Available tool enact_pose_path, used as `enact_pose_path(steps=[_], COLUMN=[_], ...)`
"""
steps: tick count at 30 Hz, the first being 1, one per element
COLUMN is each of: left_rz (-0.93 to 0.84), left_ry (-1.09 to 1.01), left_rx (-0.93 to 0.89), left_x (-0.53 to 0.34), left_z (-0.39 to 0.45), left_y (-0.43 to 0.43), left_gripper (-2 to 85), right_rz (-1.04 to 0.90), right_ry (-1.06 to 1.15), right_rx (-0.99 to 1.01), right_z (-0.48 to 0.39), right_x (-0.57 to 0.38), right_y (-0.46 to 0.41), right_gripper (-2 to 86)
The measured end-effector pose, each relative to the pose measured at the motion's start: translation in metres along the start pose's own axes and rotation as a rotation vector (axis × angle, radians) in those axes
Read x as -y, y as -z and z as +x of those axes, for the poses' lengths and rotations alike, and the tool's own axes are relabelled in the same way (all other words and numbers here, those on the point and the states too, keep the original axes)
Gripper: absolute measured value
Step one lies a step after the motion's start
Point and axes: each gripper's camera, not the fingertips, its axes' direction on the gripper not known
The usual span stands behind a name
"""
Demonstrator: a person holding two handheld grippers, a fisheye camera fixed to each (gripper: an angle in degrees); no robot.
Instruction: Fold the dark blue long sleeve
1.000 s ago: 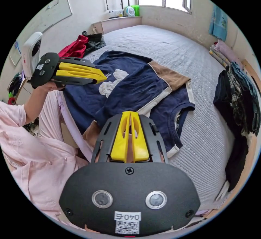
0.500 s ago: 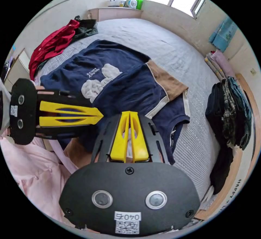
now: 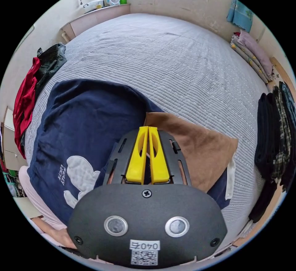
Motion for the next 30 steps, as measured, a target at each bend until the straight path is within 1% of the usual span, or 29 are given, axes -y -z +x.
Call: enact_pose_path(steps=[3,5,8,9,10,11,13,15,17,20,23,24,26,27,29,30], left_rz=[0.012,0.009,0.006,0.021,0.035,0.08,0.174,0.233,0.212,0.147,0.034,0.027,0.055,0.101,0.157,0.147], left_ry=[0.03,0.028,0.006,0.003,0.008,0.045,0.107,0.21,0.273,0.287,0.29,0.325,0.408,0.468,0.508,0.515], left_rx=[-0.075,-0.082,-0.061,-0.034,-0.025,-0.025,-0.073,-0.085,-0.085,-0.116,-0.133,-0.152,-0.191,-0.185,-0.17,-0.165], left_x=[-0.006,-0.007,-0.009,-0.012,-0.014,-0.02,-0.032,-0.044,-0.046,-0.043,-0.041,-0.045,-0.056,-0.069,-0.088,-0.098], left_z=[-0.012,-0.014,-0.013,-0.013,-0.014,-0.017,-0.027,-0.044,-0.055,-0.063,-0.065,-0.068,-0.08,-0.089,-0.101,-0.106], left_y=[-0.004,-0.006,-0.007,-0.003,0.0,0.012,0.035,0.052,0.047,0.024,-0.001,-0.006,0.004,0.016,0.031,0.035], left_gripper=[-1.3,-1.2,-1.1,-1.0,-1.0,-0.9,-0.9,-0.9,-0.9,-0.9,-0.9,-0.9,-0.9,-0.9,-0.9,-0.9], right_rz=[-0.048,-0.074,-0.075,-0.051,0.056,0.156,0.223,0.237,0.196,0.158,0.171,0.158,0.028,0.038,0.074,0.104], right_ry=[0.044,0.049,0.082,0.065,0.066,0.068,0.088,0.111,0.137,0.181,0.21,0.212,0.225,0.218,0.176,0.169], right_rx=[0.015,0.073,0.074,0.055,0.064,0.119,0.194,0.211,0.164,0.099,0.045,0.045,-0.018,-0.041,-0.116,-0.136], right_z=[0.002,0.011,0.018,0.02,0.022,0.024,0.021,0.011,-0.011,-0.043,-0.069,-0.072,-0.082,-0.083,-0.087,-0.09], right_x=[0.01,0.012,0.0,-0.007,-0.029,-0.059,-0.11,-0.163,-0.22,-0.264,-0.29,-0.293,-0.304,-0.308,-0.323,-0.326], right_y=[-0.009,-0.014,-0.003,0.006,0.033,0.062,0.092,0.105,0.1,0.082,0.063,0.058,0.03,0.029,0.037,0.04], right_gripper=[-0.9,-0.9,-1.0,-1.0,-1.0,-1.0,-1.0,-1.0,-1.0,-1.0,-0.9,-0.9,-0.9,-0.9,-0.7,-0.6])
